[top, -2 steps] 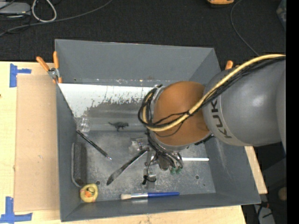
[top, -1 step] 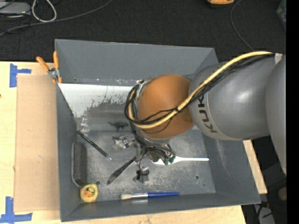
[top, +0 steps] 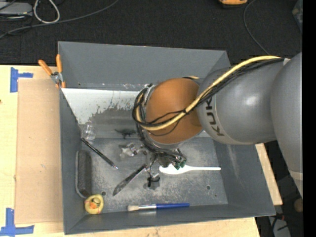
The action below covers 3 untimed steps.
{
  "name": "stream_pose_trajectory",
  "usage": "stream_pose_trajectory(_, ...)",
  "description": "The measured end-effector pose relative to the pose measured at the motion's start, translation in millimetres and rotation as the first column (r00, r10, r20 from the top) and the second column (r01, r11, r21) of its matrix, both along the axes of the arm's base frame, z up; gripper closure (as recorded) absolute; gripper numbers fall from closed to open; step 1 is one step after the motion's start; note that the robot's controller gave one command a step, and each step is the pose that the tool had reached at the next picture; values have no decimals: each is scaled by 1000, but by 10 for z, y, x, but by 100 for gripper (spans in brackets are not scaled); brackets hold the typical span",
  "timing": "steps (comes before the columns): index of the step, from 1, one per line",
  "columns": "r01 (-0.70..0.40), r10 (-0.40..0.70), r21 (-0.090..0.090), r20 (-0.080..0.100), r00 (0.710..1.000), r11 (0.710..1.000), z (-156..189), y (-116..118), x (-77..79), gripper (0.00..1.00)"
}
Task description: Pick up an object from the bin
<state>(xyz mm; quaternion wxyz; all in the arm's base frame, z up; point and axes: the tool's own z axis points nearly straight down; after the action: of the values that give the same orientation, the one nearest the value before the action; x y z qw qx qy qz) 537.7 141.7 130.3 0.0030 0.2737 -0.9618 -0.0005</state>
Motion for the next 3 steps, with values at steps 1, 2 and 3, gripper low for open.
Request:
stream_pose_trajectory(1,-64,64,5,6,998,998,-613,93,-7,0)
stream_pose_trajectory(2,-247,247,3,9,969,969,-606,-222,-75,100)
stream_pose_trajectory(3,-246,246,4,9,969,969,-606,-222,-75,100)
